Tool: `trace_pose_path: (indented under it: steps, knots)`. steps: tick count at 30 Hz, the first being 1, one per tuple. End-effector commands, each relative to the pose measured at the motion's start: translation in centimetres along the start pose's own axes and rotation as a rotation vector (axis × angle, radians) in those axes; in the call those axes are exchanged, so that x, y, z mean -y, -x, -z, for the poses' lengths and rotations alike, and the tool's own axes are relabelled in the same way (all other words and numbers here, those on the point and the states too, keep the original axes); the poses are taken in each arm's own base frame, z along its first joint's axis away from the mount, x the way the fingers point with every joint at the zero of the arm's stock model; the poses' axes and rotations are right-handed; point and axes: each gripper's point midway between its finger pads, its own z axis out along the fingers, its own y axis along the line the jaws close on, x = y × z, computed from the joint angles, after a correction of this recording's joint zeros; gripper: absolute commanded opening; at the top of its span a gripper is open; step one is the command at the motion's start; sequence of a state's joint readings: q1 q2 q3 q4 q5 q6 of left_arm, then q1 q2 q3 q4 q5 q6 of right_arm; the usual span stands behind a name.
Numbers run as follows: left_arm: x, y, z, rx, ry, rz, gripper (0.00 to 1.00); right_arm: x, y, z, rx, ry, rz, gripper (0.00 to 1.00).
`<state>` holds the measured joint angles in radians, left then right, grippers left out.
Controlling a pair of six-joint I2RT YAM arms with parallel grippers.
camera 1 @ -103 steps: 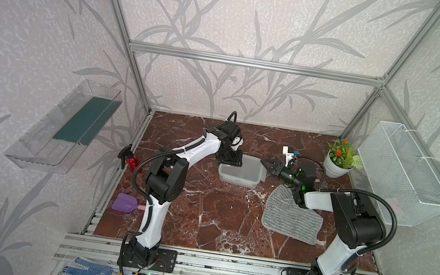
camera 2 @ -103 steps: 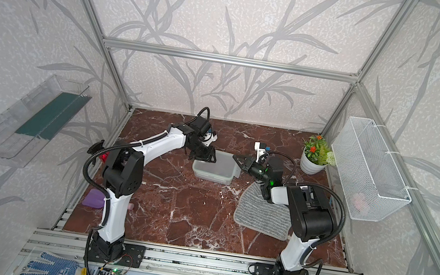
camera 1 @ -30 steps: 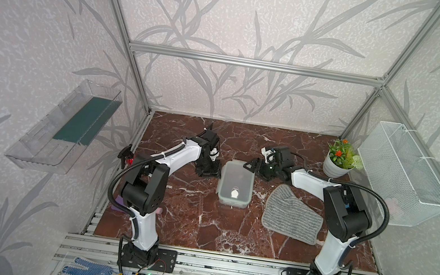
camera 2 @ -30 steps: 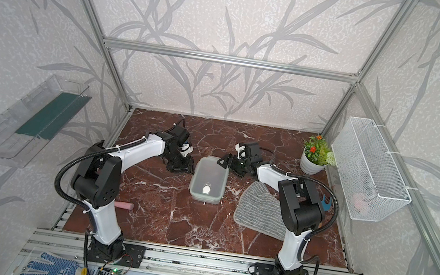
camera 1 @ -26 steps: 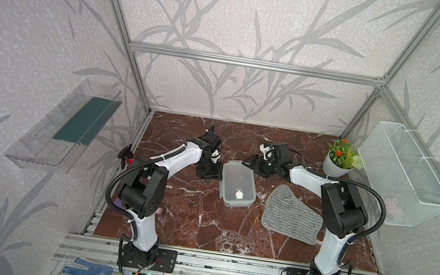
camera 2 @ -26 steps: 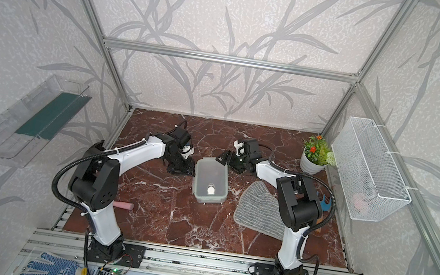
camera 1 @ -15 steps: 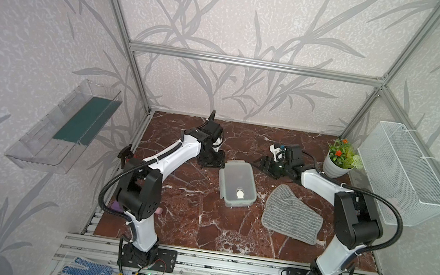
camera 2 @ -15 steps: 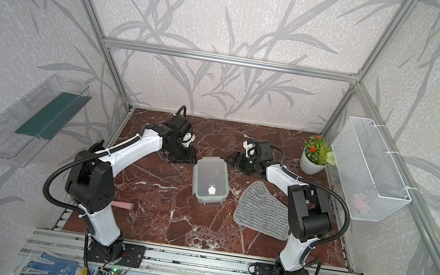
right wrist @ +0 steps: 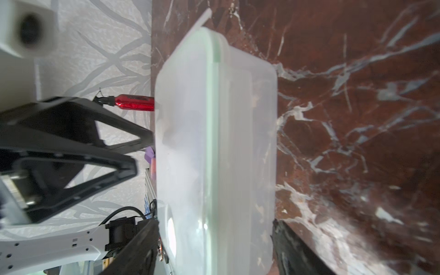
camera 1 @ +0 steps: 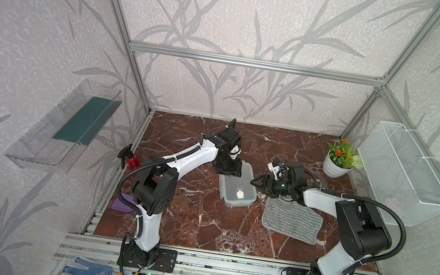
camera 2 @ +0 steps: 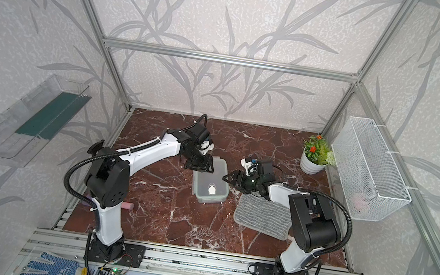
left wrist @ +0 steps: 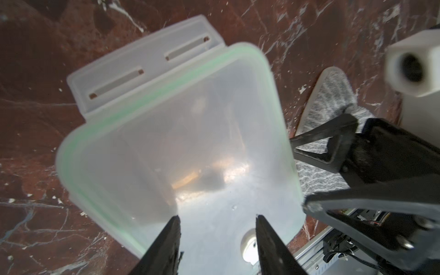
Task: Wipe the insides of the lunch boxes
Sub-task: Open the fastener of the lunch box.
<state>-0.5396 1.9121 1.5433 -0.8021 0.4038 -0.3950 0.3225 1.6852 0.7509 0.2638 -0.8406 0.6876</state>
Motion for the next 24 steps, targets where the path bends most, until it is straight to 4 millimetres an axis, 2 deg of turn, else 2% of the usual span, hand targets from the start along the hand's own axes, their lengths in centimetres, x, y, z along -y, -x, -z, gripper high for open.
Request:
trace_pose_path:
  steps: [1,6,7,12,20,24]
  knots:
    - [-0.7,-1.2,-1.0,-0.047,0.023,0.012,0.50,-2.5,0.8,0.3,0.028,0.104,0.057,0.74]
    - [-2.4,-2.3,-2.7,-0.100,0.076,0.019,0.48,-2.6,0.5,0.0,0.027,0.155,0.050,0.74]
    - [-2.8,-2.6,-3.0,-0.114,0.089,0.020,0.48,-1.7,0.3,-0.4,0.018,0.149,0.028,0.74]
    - [-4.1,-3.9,-4.6,-0.169,0.122,0.024,0.47,-1.3,0.2,-0.9,0.025,0.178,0.006,0.74]
    - [-5.0,-4.8,-5.9,-0.210,0.141,0.038,0.46,-0.5,-0.3,-1.7,0.013,0.187,-0.014,0.74]
    - [-5.3,-5.0,-6.3,-0.226,0.146,0.041,0.46,-1.0,0.0,-1.7,0.031,0.236,-0.010,0.71]
